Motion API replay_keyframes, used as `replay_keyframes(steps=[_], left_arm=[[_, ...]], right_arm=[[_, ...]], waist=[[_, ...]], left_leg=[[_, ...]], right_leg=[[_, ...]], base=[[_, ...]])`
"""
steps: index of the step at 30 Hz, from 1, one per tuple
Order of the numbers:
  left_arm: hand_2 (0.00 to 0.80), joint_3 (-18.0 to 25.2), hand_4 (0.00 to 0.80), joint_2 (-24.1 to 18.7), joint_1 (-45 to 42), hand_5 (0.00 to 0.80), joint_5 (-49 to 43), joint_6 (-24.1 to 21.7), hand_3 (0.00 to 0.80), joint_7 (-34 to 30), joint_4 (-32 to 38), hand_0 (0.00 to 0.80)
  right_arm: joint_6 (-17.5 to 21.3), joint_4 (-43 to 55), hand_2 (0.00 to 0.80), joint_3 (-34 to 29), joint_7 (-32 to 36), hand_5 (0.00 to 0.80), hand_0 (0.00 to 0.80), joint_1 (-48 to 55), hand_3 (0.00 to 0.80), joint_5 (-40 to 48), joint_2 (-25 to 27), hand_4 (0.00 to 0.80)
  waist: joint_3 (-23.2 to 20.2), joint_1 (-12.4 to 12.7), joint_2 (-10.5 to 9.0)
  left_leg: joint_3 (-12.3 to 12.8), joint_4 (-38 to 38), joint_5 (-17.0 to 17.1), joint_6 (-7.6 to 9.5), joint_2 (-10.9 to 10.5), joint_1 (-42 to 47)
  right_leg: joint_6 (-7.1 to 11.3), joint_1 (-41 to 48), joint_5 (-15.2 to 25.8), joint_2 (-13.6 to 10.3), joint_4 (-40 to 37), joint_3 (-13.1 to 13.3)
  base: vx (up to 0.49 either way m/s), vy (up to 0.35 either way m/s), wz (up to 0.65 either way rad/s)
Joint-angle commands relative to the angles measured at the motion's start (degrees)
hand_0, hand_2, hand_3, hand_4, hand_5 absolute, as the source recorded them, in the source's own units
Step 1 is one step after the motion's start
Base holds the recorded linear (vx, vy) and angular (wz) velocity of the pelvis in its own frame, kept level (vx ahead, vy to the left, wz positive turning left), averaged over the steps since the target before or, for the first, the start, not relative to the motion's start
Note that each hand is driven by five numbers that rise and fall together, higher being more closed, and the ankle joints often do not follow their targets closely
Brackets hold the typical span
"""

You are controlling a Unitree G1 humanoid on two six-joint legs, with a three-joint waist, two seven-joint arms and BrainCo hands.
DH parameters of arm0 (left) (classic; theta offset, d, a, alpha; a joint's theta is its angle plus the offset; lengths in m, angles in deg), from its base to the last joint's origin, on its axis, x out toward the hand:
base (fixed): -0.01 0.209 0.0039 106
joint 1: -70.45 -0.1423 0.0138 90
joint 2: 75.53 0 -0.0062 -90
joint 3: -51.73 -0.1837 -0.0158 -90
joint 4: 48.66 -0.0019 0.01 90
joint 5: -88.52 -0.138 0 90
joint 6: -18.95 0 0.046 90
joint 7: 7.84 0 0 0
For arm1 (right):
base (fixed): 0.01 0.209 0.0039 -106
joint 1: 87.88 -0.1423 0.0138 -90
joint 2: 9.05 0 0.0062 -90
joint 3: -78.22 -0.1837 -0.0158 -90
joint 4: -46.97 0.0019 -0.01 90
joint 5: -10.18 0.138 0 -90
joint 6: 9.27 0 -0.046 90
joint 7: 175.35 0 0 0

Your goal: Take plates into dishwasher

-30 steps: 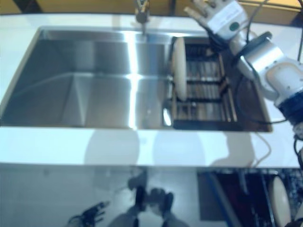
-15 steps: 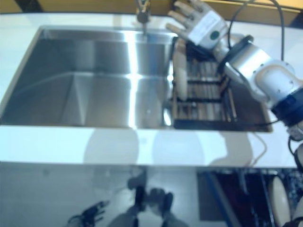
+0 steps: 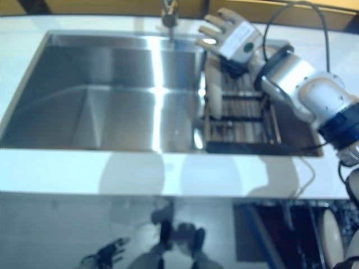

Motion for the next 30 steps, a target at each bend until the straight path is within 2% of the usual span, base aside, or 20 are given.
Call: replay_keyframes(steps=[1,20,21,22,23,30], left_arm=[[0.000,0.61,0.000,-0.50,-0.07,0.000,2.88,-1.70,0.000,-0.66,-0.60,0.000],[0.000,1.22,0.000,0.06,-0.09,0.000,3.40,-2.31,0.000,-1.07,-0.81,0.000],[0.000,1.17,0.000,0.12,-0.09,0.000,3.50,-2.33,0.000,-1.01,-0.81,0.000],[0.000,1.15,0.000,0.14,-0.13,0.000,3.64,-2.37,0.000,-0.97,-0.80,0.000],[0.000,1.22,0.000,0.12,-0.16,0.000,3.80,-2.48,0.000,-1.12,-0.88,0.000],[0.000,1.58,0.000,0.12,-0.41,0.000,4.52,-2.54,0.000,-1.36,-1.09,0.000]], right_arm=[[1.24,0.89,0.000,2.63,0.25,0.000,0.000,-3.03,0.000,-2.66,0.59,0.000],[4.33,4.93,0.000,2.87,3.60,0.000,0.000,-1.12,0.000,-5.23,-0.30,0.000],[4.66,5.03,0.085,2.88,3.81,0.085,0.085,-0.96,0.085,-6.00,-0.37,0.085],[5.04,5.12,0.417,2.97,4.06,0.417,0.417,-0.83,0.417,-7.04,-0.44,0.417],[5.34,5.22,0.800,3.34,4.16,0.800,0.800,-0.92,0.800,-8.10,-0.43,0.800],[8.17,5.23,0.800,5.02,6.95,0.800,0.800,-1.43,0.800,-13.16,-0.38,0.800]], waist=[[-0.72,1.16,-1.93],[-0.77,1.25,-1.93],[-0.79,1.25,-1.95],[-0.82,1.25,-2.00],[-0.83,1.26,-2.05],[-1.09,1.26,-2.39]], left_leg=[[1.06,-0.20,-4.82,-0.62,-0.47,0.96],[1.45,-0.20,-4.60,-0.72,-0.47,0.55],[1.50,-0.20,-4.63,-0.72,-0.45,0.55],[1.53,-0.20,-4.62,-0.73,-0.45,0.54],[1.61,-0.20,-4.60,-0.75,-0.43,0.51],[1.97,-0.20,-4.62,-0.79,-0.35,0.67]], right_leg=[[3.76,0.92,-2.85,-1.20,-0.04,-1.29],[3.78,0.48,-2.66,-1.28,-0.04,-1.59],[3.79,0.48,-2.68,-1.29,-0.04,-1.59],[3.80,0.45,-2.65,-1.29,-0.04,-1.62],[3.82,0.41,-2.62,-1.30,-0.04,-1.66],[3.85,0.50,-2.55,-1.31,-0.04,-1.75]], base=[[0.000,0.000,0.00],[0.000,0.000,0.00],[0.000,0.000,0.00],[0.000,0.000,0.00],[0.000,0.000,0.00],[0.000,0.000,0.00]])
